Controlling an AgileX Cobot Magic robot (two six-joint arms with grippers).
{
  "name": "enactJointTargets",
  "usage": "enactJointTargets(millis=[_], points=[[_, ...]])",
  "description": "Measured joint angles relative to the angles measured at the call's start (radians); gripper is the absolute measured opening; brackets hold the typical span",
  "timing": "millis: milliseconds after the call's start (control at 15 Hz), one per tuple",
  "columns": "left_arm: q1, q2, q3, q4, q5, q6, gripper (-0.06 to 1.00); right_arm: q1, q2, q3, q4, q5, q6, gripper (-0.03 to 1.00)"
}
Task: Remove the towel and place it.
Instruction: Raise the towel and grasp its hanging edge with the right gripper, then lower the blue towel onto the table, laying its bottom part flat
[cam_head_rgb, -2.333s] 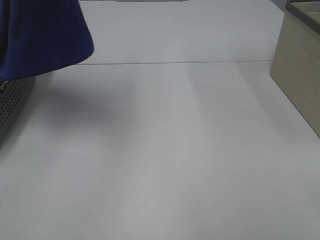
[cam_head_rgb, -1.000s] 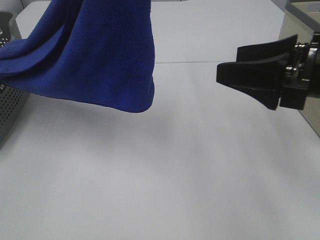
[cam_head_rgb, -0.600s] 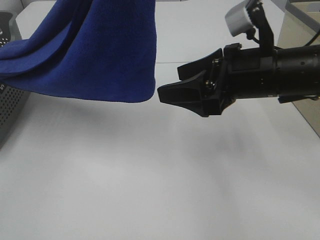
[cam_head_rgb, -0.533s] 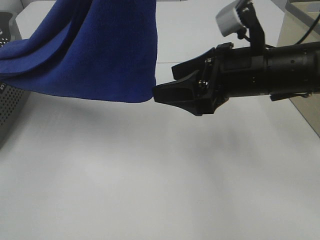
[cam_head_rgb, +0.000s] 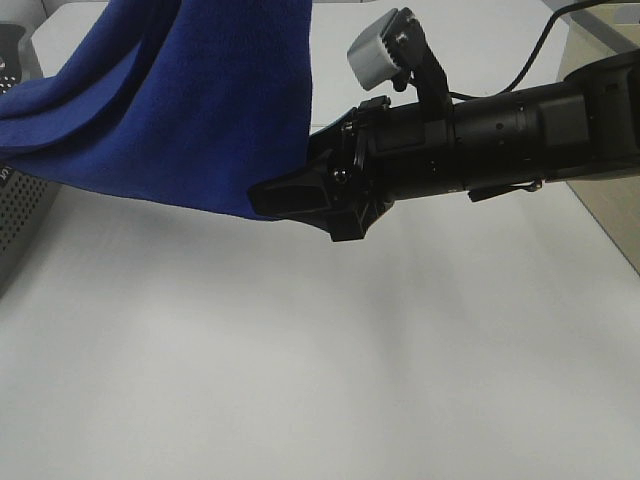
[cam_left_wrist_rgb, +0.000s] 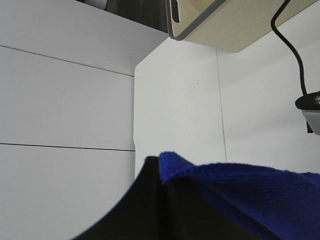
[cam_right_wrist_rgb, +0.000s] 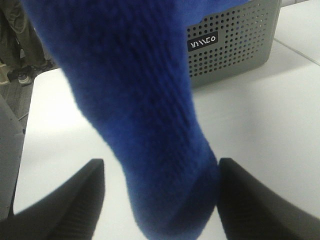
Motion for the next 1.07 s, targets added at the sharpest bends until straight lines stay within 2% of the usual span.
enactJointTargets(millis=[133,267,400,533,667,800,867,933,1000,1067], points=[[0.0,0.0,0.0,-0.005,0.0,0.0,0.0,0.0,0.0,-0.002,0.0,0.0,0.0,0.46],[0.0,0.0,0.0,-0.005,0.0,0.0,0.0,0.0,0.0,-0.002,0.0,0.011,0.042,0.23],[0.0,0.0,0.0,-0.005,0.0,-0.013,0.0,0.0,-0.015,-0.002,-0.048,0.01,0.222,0.03],[0.0,0.0,0.0,-0.005,0.0,-0.043,0.0,0.0,-0.086,-0.002,-0.202,-0.044,0.464,0.02],[0.0,0.0,0.0,-0.007,-0.023,-0.081,0.0,-0.003,-0.203,-0.008,-0.414,-0.106,0.721,0.02],[0.0,0.0,0.0,-0.01,-0.106,-0.155,0.0,-0.025,-0.299,-0.064,-0.692,-0.097,1.026,0.02],[0.0,0.0,0.0,-0.01,-0.189,-0.24,0.0,-0.029,-0.365,-0.187,-1.065,-0.016,1.333,0.02],[0.0,0.0,0.0,-0.01,-0.201,-0.255,0.0,-0.029,-0.373,-0.228,-1.161,0.031,1.41,0.02],[0.0,0.0,0.0,-0.01,-0.216,-0.285,0.0,-0.029,-0.377,-0.309,-1.316,0.135,1.538,0.02],[0.001,0.0,0.0,-0.009,-0.217,-0.309,0.0,-0.029,-0.377,-0.397,-1.463,0.26,1.617,0.02]])
